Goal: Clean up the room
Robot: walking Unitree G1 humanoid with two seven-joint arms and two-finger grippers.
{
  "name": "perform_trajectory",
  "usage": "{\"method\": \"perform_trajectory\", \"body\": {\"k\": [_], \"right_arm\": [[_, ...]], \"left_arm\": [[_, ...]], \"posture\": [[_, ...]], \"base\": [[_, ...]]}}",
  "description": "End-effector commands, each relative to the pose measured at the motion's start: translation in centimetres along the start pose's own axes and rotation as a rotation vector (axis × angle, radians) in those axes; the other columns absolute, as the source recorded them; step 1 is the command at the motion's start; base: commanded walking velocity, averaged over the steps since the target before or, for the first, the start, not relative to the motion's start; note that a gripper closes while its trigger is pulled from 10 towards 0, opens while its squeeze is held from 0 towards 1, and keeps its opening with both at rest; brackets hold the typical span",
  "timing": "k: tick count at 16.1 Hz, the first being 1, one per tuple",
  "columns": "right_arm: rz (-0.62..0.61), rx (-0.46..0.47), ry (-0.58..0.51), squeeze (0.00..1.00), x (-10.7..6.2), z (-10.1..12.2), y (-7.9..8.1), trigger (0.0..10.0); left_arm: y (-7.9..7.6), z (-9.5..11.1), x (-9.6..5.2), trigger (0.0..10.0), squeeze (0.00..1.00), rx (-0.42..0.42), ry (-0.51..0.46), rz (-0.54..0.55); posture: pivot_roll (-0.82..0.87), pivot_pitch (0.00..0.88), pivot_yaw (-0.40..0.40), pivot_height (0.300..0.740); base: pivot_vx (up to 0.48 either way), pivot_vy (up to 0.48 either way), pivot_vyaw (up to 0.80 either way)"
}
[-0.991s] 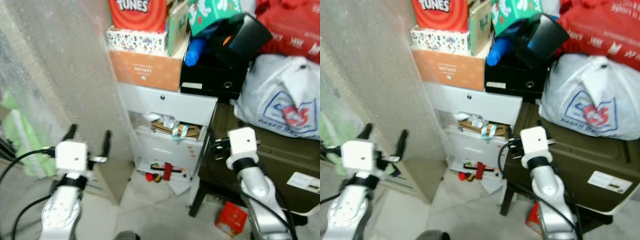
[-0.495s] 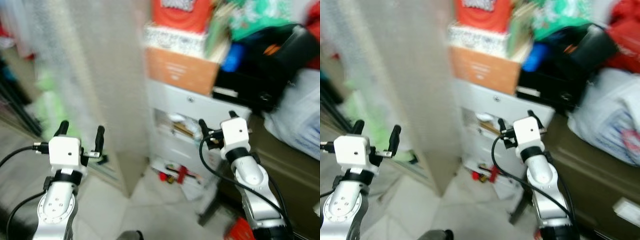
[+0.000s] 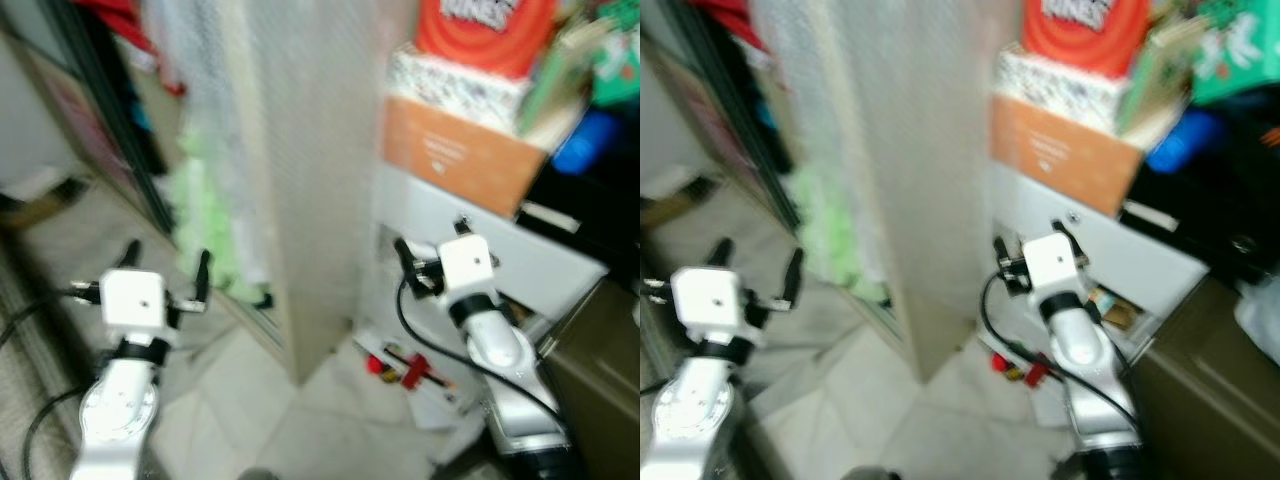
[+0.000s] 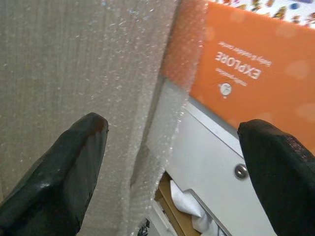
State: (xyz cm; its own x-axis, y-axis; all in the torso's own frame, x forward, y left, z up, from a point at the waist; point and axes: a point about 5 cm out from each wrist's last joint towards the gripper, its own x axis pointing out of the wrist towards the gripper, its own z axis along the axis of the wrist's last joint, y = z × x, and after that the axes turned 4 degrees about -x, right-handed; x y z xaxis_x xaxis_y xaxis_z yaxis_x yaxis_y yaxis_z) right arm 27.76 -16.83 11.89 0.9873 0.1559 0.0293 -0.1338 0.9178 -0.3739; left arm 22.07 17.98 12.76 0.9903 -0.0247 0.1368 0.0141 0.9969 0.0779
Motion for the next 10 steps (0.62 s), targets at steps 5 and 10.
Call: {"method": "perform_trajectory", "body": {"k": [5, 10], "right_arm": [[0.013, 0.014, -0.023, 0.0, 0.7, 0.47, 0.72, 10.0], [-0.006, 0.028, -0.028, 0.0, 1.03, 0.57, 0.93, 10.0]], "left_arm": [[0.61, 0.35, 0.33, 10.0, 0.0, 0.024, -0.014, 0.016], [0.8, 0.69, 0.72, 10.0, 0.0, 0.036, -0.028, 0.02]], "posture": [[0.03, 0.0, 0.012, 0.74], [0.03, 0.0, 0.025, 0.74]], "base": [[0.0, 0.0, 0.8], [0.0, 0.0, 0.8]]}}
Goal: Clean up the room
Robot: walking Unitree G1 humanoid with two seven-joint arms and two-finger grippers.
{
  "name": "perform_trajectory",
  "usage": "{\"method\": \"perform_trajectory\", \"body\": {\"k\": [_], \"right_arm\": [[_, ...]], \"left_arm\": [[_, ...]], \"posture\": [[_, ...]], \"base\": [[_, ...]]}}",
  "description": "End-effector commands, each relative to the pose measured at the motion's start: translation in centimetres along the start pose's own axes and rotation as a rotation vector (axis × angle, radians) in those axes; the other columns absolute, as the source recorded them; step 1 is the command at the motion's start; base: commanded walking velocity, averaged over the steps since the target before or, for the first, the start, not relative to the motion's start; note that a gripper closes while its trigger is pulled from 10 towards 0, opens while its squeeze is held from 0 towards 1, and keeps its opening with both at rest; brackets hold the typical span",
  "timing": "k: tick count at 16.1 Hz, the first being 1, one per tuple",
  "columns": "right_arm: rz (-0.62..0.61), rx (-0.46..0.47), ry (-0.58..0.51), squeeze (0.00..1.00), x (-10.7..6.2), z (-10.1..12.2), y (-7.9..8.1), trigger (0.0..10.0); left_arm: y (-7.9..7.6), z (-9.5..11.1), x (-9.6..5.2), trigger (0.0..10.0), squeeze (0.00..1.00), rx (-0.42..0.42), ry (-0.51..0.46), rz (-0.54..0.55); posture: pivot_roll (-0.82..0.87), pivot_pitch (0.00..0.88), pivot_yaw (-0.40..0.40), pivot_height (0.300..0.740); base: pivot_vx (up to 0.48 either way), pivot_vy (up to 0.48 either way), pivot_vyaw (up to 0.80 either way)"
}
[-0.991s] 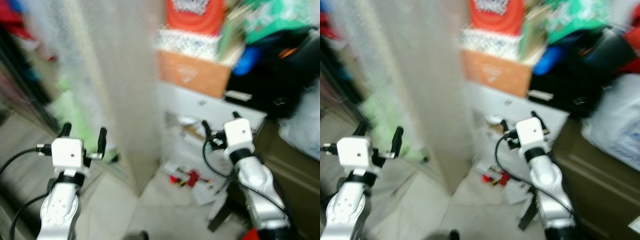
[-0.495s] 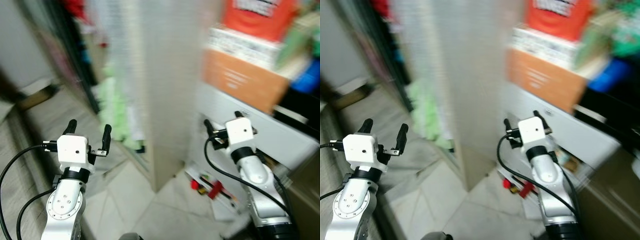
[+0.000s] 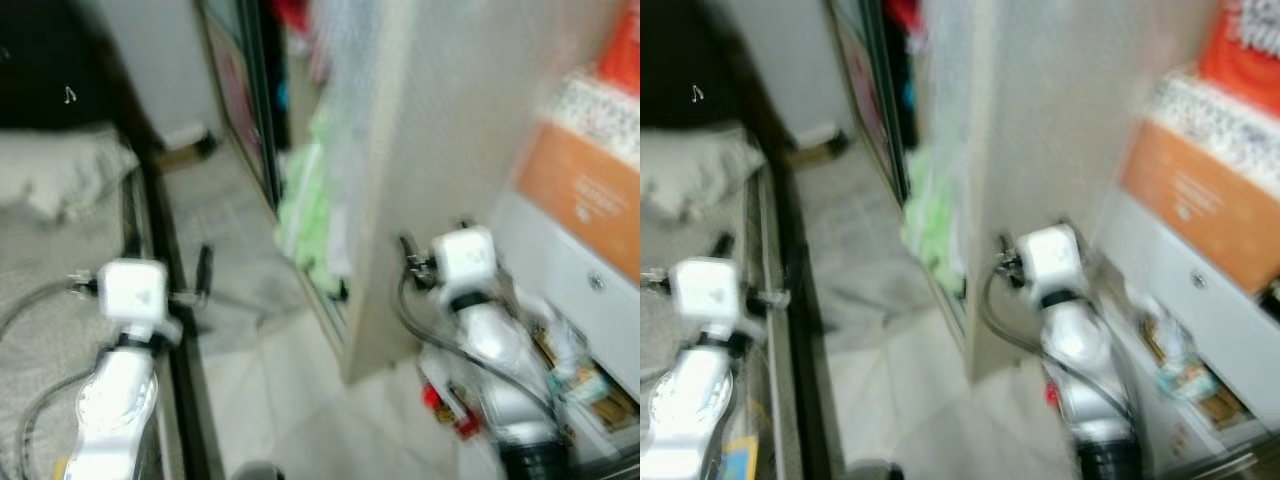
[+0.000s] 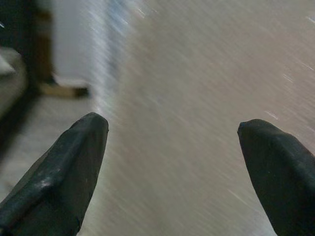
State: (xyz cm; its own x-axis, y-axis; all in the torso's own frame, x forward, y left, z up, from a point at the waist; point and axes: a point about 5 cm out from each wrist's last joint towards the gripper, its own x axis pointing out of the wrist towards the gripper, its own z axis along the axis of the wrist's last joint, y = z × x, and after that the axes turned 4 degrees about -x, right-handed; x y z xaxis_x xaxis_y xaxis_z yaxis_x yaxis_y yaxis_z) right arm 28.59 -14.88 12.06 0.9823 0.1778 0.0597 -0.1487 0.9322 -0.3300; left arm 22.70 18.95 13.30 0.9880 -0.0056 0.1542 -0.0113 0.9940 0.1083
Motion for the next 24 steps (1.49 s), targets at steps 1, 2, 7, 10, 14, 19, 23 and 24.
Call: {"method": "perform_trajectory", "body": {"k": [1, 2, 7, 10, 14, 19, 23, 24], "right_arm": [[-0.022, -0.019, 0.007, 0.0, -0.13, -0.16, -0.72, 10.0], [-0.027, -0.018, 0.006, 0.0, -0.19, -0.16, -0.81, 10.0], [-0.024, -0.032, 0.022, 0.0, -0.84, -0.74, -1.31, 10.0], [-0.015, -0.035, 0.018, 0.0, -0.67, -0.67, -1.34, 10.0], [-0.009, -0.036, 0.018, 0.0, -0.67, -0.69, -1.39, 10.0], [-0.001, -0.037, 0.018, 0.0, -0.59, -0.73, -1.42, 10.0], [0.005, -0.037, 0.018, 0.0, -0.4, -0.74, -1.31, 10.0], [0.006, -0.036, 0.017, 0.0, -0.36, -0.74, -1.3, 10.0]], "left_arm": [[-0.28, 0.37, 0.19, 10.0, 0.0, 0.002, -0.016, -0.004], [-0.42, 0.43, 0.3, 10.0, 0.0, 0.004, -0.021, -0.01], [-0.42, 0.35, 0.39, 10.0, 0.0, 0.0, -0.022, 0.0], [-0.62, 0.34, 0.5, 10.0, 0.0, -0.005, -0.025, 0.002], [-0.66, 0.28, 0.55, 10.0, 0.0, -0.009, -0.026, 0.004], [-0.85, 0.23, 0.6, 10.0, 0.0, -0.015, -0.027, 0.001], [-0.99, 0.18, 0.63, 10.0, 0.0, -0.016, -0.025, -0.006], [-0.99, 0.17, 0.65, 10.0, 0.0, -0.016, -0.025, -0.006]], "posture": [[0.02, 0.0, 0.027, 0.74], [0.02, 0.0, 0.028, 0.74], [0.02, 0.0, 0.02, 0.74], [0.02, 0.0, 0.013, 0.74], [0.01, 0.0, 0.012, 0.74], [0.01, 0.0, 0.009, 0.74], [0.01, 0.0, 0.007, 0.74], [0.01, 0.0, 0.007, 0.74]], "base": [[0.0, 0.0, 0.8], [0.0, 0.0, 0.8], [0.0, 0.0, 0.72], [0.0, 0.0, 0.59], [0.0, 0.0, 0.57], [0.0, 0.0, 0.55], [0.0, 0.0, 0.55], [0.0, 0.0, 0.58]]}}
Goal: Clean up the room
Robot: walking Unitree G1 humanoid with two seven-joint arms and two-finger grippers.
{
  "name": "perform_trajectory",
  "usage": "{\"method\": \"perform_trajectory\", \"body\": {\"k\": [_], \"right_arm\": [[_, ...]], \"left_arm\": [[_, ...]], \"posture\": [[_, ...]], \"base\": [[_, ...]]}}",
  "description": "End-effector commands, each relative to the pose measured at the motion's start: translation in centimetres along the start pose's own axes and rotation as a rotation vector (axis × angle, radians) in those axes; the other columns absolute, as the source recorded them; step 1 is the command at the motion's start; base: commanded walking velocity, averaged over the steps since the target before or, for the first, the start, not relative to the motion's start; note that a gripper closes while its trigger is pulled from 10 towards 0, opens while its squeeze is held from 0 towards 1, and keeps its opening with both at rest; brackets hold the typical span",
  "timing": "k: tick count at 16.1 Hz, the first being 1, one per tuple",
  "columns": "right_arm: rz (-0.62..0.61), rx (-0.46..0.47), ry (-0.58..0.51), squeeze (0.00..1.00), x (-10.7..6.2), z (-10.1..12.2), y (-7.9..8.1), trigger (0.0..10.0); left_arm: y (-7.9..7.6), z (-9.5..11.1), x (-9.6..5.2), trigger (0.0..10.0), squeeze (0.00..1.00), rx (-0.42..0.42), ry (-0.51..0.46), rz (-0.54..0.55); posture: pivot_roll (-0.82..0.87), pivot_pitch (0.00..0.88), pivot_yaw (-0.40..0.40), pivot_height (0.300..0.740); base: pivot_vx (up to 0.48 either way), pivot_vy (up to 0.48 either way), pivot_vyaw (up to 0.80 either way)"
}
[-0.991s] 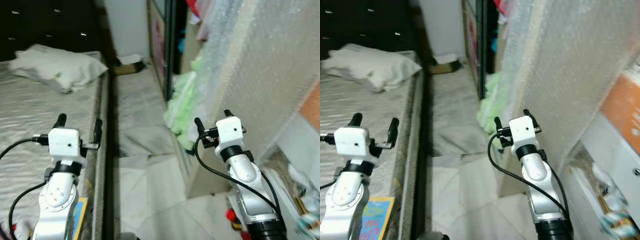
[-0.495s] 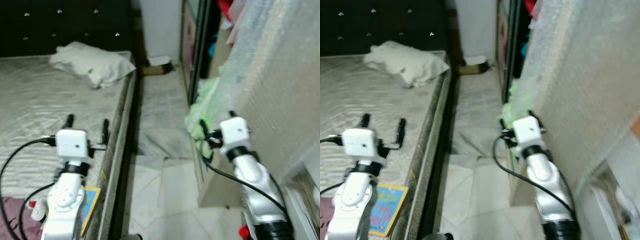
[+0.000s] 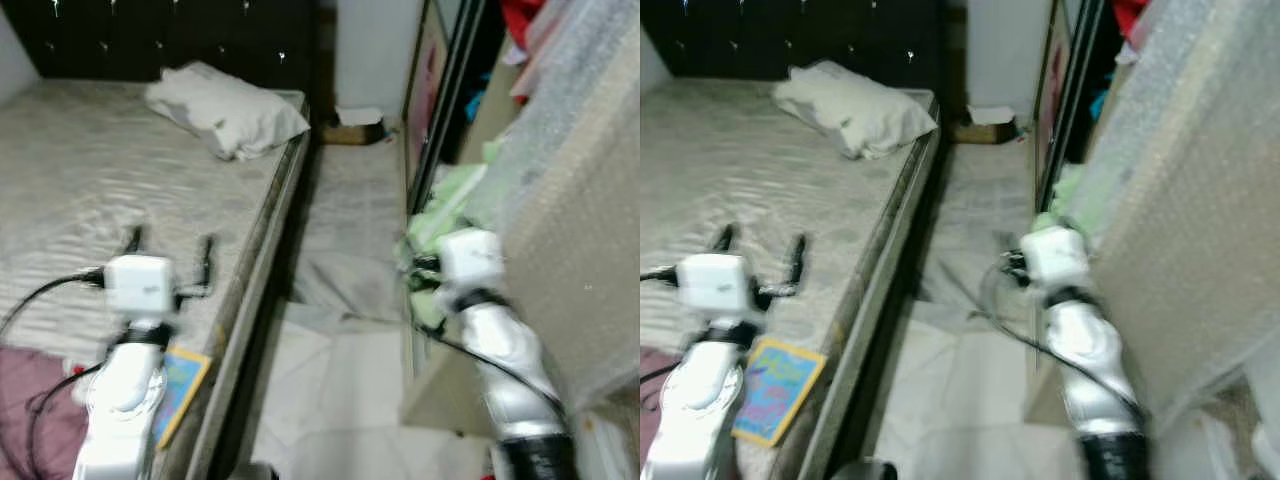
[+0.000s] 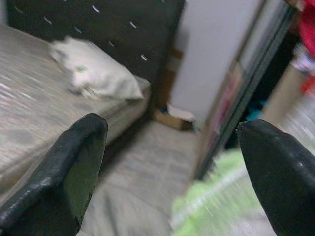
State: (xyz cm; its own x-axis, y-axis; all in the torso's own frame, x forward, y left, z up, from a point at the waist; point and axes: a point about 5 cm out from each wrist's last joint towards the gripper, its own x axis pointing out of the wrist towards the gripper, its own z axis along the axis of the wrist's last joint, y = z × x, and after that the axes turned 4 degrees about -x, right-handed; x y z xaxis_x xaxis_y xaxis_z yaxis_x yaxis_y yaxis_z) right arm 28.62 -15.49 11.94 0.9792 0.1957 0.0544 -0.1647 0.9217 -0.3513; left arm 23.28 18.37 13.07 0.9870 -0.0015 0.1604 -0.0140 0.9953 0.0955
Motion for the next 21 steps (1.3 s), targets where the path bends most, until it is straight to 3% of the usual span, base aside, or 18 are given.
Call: {"method": "perform_trajectory", "body": {"k": [1, 21], "right_arm": [[-0.012, -0.013, 0.019, 0.0, -0.26, -0.45, -0.73, 10.0], [0.023, -0.003, 0.002, 0.0, 0.3, -0.38, -0.4, 10.0]], "left_arm": [[-0.37, 0.41, 0.14, 10.0, 0.0, -0.004, -0.019, -0.011], [-0.75, 0.21, 0.37, 10.0, 0.0, -0.012, -0.022, -0.019]], "posture": [[0.01, 0.0, 0.007, 0.74], [0.01, 0.0, 0.0, 0.74]], "base": [[0.0, 0.0, 0.61], [0.0, 0.0, 0.8]]}}
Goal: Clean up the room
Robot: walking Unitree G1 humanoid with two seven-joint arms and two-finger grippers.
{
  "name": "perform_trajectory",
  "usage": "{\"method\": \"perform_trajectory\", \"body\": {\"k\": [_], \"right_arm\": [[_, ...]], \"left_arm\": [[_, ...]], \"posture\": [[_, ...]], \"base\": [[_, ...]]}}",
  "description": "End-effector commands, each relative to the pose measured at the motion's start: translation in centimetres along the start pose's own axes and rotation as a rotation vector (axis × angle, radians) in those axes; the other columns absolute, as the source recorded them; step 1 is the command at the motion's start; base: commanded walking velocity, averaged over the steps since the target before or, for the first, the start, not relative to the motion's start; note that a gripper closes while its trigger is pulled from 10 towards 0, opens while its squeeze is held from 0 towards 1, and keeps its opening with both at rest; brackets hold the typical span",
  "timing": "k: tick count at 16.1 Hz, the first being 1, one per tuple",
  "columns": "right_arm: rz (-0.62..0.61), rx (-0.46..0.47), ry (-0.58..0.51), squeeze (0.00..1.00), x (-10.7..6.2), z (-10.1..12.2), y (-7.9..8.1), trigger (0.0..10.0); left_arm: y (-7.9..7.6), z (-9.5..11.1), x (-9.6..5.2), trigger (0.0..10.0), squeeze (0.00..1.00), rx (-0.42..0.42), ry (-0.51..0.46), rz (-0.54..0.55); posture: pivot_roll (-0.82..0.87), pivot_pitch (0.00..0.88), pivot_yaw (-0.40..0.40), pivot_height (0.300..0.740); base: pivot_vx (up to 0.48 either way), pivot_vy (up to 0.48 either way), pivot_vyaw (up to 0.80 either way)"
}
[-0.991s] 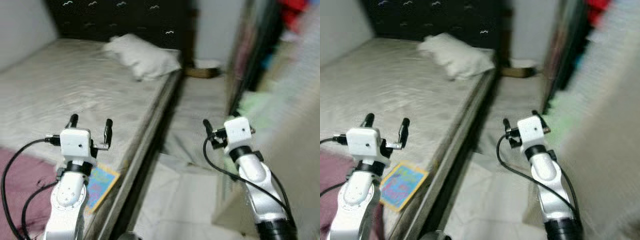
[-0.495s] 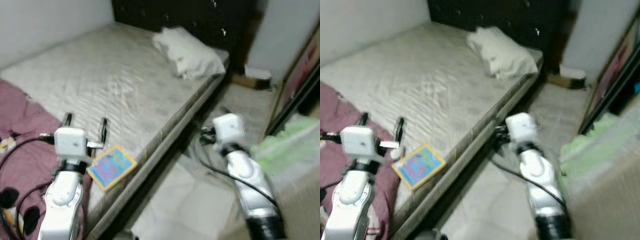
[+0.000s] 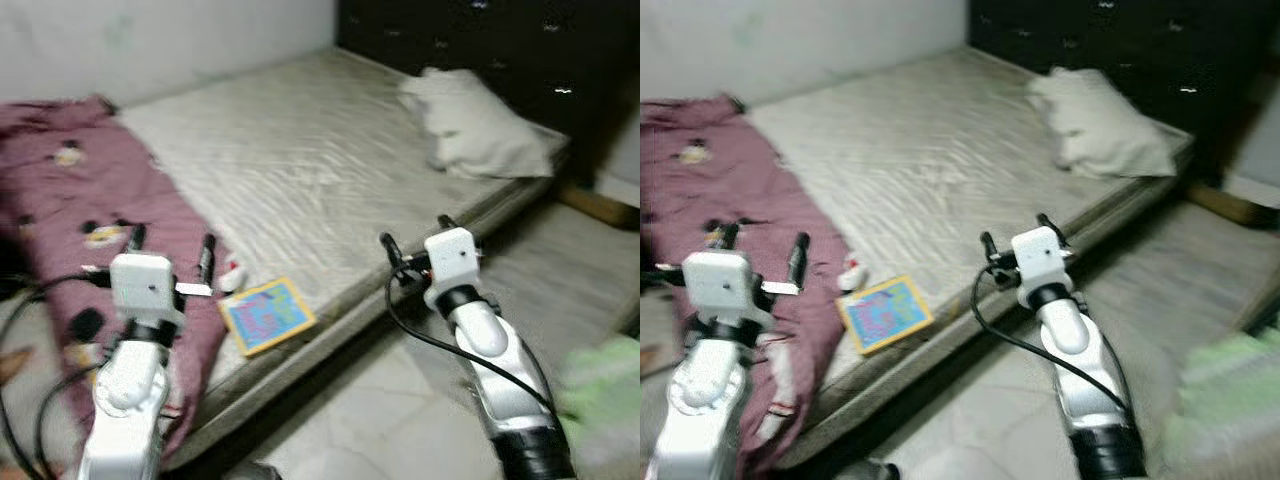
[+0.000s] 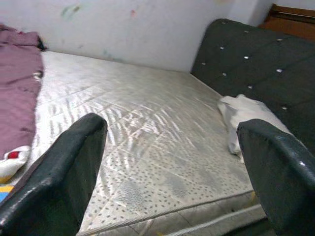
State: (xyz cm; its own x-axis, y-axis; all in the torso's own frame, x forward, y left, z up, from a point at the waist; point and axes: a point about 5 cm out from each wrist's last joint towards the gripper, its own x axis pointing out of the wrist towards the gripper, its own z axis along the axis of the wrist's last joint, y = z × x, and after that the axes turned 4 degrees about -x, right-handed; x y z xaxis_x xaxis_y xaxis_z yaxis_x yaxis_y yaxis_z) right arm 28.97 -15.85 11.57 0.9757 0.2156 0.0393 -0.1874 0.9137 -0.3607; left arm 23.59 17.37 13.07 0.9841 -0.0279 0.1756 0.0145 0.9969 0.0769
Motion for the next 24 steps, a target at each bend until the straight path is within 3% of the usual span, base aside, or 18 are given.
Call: {"method": "perform_trajectory", "body": {"k": [1, 19, 24], "right_arm": [[0.0, 0.004, -0.006, 0.0, 0.1, 0.2, -0.1, 10.0], [-0.013, 0.002, -0.035, 0.0, 0.6, 0.5, -0.4, 10.0], [-0.039, 0.071, -0.025, 0.0, 1.5, 0.5, -0.3, 10.0]], "left_arm": [[0.2, 0.2, 0.1, 10.0, 0.0, 0.01, -0.005, 0.007], [0.2, -0.1, 0.6, 10.0, 0.0, -0.032, -0.005, 0.011], [0.8, -0.9, 2.0, 10.0, 0.0, -0.063, 0.034, 0.094]], "posture": [[0.01, 0.0, -0.002, 0.74], [0.0, 0.0, -0.005, 0.74], [0.01, 0.0, -0.012, 0.74]], "base": [[0.0, 0.0, 0.8], [0.0, 0.0, 0.8], [0.0, 0.0, 0.32]]}}
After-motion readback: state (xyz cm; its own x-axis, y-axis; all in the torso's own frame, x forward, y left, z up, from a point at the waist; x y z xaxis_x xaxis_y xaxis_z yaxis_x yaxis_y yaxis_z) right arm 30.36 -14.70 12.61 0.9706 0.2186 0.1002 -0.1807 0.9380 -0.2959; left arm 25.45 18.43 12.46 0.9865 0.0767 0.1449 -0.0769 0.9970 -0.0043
